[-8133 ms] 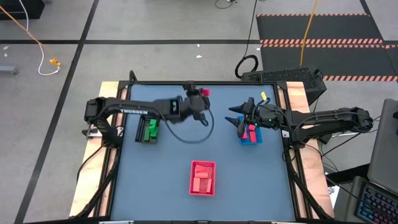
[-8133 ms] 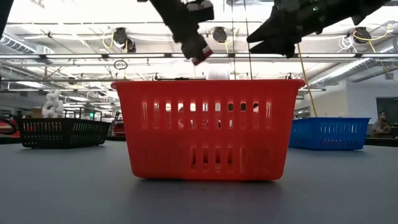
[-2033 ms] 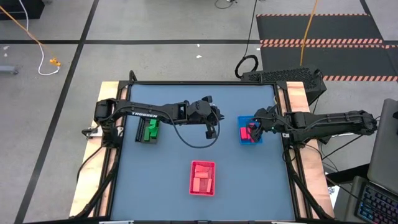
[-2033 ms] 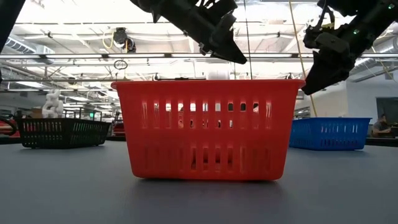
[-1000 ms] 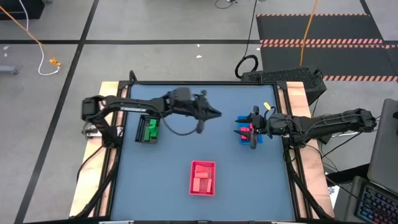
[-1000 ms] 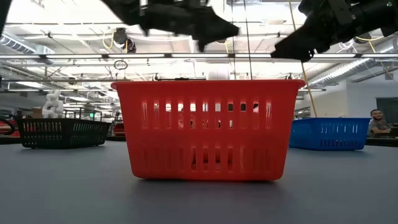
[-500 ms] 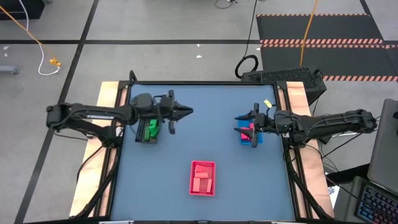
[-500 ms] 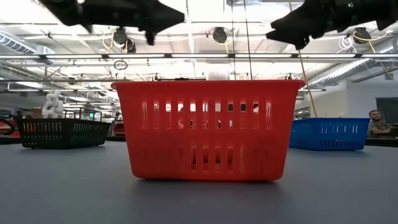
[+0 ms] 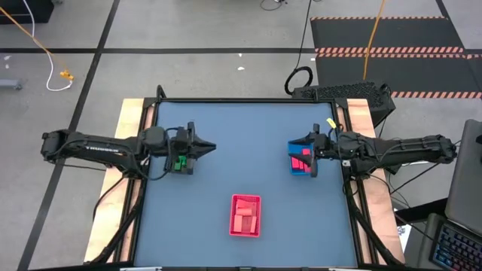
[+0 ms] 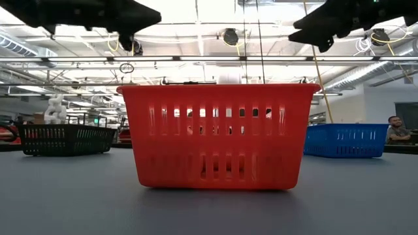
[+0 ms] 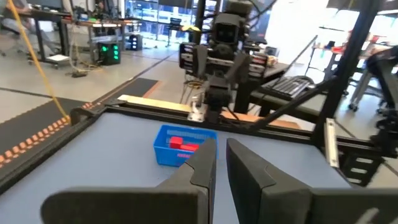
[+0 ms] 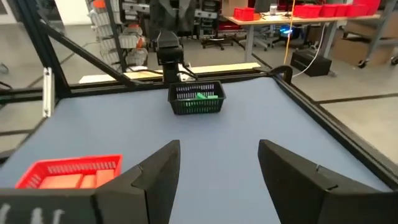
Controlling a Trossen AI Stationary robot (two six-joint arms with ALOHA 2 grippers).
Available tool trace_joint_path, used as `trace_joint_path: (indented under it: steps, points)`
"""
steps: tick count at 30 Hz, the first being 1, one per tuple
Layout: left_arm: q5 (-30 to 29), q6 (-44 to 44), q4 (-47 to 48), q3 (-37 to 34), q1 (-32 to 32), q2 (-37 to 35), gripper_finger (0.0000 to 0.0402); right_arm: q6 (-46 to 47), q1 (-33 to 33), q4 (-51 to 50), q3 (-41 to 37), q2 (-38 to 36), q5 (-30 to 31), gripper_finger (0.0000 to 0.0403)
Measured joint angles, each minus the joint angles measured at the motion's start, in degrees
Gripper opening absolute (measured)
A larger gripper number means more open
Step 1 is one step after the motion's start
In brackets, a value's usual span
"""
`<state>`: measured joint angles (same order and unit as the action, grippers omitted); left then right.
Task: Sort & place blocks by color
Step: Return to Home Position
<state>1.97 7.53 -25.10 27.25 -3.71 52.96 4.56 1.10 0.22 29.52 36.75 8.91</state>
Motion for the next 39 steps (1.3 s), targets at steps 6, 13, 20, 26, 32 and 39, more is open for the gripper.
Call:
trace_joint_path:
  steps: [6,13,20,26,32,39]
  points:
    - [-0.1,0.1,0.0,-3.5,1.6,-6.2,0.0037,1.7,0.0,-7.4,0.0,-5.3,0.0,0.0210]
    - [-2.3,0.7,-0.5,-10.5,2.6,-14.8,0.0037,2.4,0.1,-13.8,-0.6,-9.7,-0.1,0.0210]
    - [-2.6,0.7,-3.4,-16.9,2.7,-23.6,0.0037,2.3,0.1,-8.3,-8.1,-14.3,-0.1,0.0210]
    - [-2.6,0.9,-0.6,-20.4,2.7,-31.0,0.0037,2.3,0.1,-1.0,-17.6,-20.9,-0.2,0.0210]
    - [-3.3,1.5,0.6,-23.9,2.7,-38.0,0.0037,3.2,0.1,-4.2,-19.4,-28.3,-0.2,0.0210]
    - [-3.8,1.7,5.5,-25.2,2.7,-44.5,0.0037,5.2,0.1,-10.6,-19.4,-36.6,-0.3,0.0210]
